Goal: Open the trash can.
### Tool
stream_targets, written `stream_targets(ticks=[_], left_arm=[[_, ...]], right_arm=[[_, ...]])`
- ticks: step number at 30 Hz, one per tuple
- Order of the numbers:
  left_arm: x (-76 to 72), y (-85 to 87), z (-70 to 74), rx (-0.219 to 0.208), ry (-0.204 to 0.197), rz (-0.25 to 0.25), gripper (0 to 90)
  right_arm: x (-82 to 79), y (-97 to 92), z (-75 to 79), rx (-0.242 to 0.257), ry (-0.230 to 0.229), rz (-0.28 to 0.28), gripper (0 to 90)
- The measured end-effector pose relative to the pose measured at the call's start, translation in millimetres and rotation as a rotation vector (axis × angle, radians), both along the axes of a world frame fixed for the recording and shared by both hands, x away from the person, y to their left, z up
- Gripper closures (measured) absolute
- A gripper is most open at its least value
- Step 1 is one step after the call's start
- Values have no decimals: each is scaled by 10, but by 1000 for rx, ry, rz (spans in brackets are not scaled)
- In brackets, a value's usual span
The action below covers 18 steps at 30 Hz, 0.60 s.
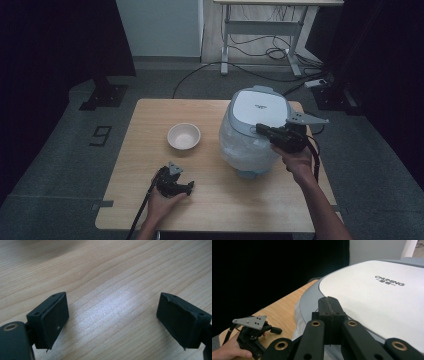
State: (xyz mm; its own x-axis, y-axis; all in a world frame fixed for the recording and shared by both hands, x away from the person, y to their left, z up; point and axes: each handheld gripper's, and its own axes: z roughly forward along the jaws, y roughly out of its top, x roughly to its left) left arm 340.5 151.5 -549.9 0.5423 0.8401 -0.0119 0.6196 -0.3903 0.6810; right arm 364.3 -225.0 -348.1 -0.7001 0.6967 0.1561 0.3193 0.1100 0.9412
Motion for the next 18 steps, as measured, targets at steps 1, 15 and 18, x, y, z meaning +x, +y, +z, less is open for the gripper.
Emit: stream_targets(ticks=[1,15,18], left_arm=[[0,0,0,-1,0,0,101],[-4,-1,0,-1,1,0,102],[-4,-1,0,-2,1,-1,102]], right_arm=[[-1,0,-1,-1,2,1,900],[-3,-30,2,25,26,-4,900],[-32,-50,7,19,19,-24,876]])
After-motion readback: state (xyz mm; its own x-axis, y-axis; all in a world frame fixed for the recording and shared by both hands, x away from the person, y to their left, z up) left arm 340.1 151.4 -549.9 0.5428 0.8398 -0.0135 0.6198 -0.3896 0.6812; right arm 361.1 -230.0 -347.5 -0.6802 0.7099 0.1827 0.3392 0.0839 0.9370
